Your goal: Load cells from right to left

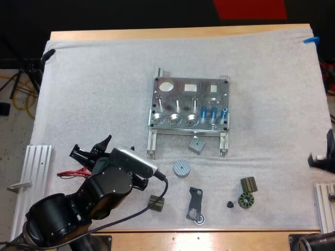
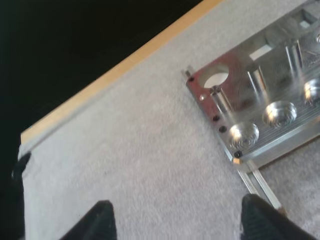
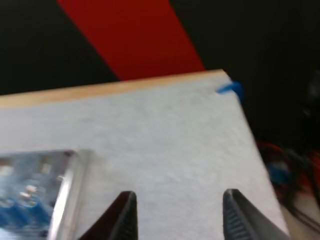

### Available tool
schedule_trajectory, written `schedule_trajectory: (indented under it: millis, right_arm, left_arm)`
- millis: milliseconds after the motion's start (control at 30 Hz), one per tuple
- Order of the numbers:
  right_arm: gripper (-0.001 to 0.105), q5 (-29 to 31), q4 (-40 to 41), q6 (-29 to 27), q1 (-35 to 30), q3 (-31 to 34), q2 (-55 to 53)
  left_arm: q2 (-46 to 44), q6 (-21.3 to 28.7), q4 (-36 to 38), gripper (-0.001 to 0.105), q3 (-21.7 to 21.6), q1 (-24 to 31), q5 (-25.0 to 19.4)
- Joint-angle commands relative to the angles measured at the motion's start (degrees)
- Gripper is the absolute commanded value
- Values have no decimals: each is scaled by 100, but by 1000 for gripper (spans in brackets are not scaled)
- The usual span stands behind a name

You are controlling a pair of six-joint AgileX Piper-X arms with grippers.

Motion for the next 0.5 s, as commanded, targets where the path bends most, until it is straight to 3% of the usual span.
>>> schedule_trajectory:
  millis: [0,167,300,467]
  right_arm:
    - [40,-237,-186,-131,-14,137,-367]
    - [40,-1025,-229,-200,-14,671,-1412]
    - [40,-1104,-88,-200,-14,1019,-1925]
    - [40,-1331,429,-65,-14,1461,-2578]
  left_arm:
    - [-38,-228,124,54,-83,-9,-115]
    - [-38,-337,122,54,-293,-9,-115]
    - [-38,-337,180,54,-464,-9,-133]
    - [-100,-319,747,54,-803,-26,-469]
